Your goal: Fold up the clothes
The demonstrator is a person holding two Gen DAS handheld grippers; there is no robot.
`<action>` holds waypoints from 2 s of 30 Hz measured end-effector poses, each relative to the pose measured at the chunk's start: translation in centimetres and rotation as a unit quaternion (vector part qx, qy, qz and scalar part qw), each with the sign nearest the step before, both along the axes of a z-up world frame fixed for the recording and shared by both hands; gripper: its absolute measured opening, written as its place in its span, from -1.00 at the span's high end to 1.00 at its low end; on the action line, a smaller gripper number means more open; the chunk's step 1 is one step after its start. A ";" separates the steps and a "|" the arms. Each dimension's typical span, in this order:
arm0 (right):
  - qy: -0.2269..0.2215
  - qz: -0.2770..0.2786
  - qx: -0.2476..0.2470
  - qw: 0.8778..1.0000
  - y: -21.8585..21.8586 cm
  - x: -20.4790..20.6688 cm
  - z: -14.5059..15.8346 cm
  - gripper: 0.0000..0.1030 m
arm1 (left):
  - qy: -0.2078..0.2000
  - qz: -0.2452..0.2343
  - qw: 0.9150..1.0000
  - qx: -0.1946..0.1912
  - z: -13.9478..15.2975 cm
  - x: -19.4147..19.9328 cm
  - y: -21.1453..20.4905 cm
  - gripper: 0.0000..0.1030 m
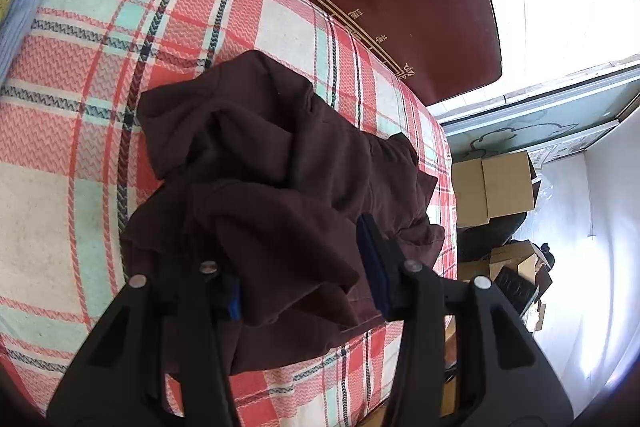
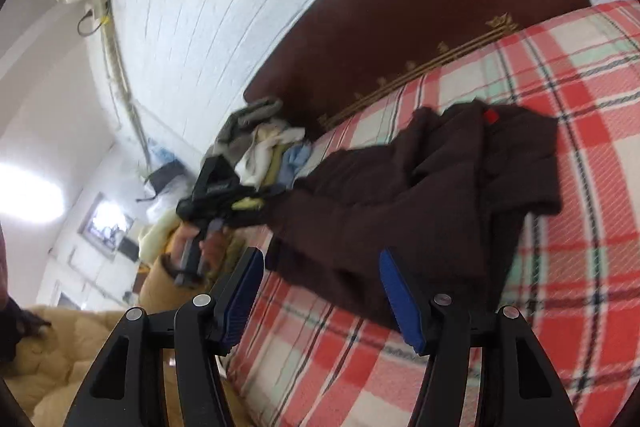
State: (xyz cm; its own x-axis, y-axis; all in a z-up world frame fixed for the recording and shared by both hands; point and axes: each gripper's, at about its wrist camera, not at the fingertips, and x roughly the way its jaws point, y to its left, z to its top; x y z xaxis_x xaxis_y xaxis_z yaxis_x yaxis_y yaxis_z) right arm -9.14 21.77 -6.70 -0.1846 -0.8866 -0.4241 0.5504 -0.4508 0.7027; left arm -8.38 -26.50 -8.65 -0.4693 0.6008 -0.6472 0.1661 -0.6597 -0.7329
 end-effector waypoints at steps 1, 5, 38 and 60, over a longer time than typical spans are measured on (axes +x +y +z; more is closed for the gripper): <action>-0.006 0.010 0.012 1.000 -1.0 0.3 -0.8 -0.21 | -0.001 0.000 1.000 0.002 -0.1 -0.1 0.0 0.05; -0.046 0.020 0.040 0.998 -3.9 -0.7 -4.0 -0.22 | -0.005 0.005 1.000 0.009 -0.3 -0.1 -0.1 0.05; 0.163 -0.106 0.227 0.954 -5.9 -9.0 1.1 -0.56 | 0.154 -0.138 0.953 -0.223 5.1 0.7 8.5 -0.49; 0.012 -0.155 0.178 0.972 -1.1 -13.0 -4.0 0.33 | 0.089 -0.062 0.953 -0.284 1.5 -2.7 6.0 -0.49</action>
State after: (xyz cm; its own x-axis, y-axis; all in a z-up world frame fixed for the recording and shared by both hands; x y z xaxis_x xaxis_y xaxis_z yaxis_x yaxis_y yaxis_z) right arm -22.19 20.68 -10.73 -0.4329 -0.5849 -0.6860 0.3630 -0.8096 0.4613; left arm -11.04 -20.51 -7.11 -0.5502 0.2354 -0.8012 -0.0315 -0.9646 -0.2617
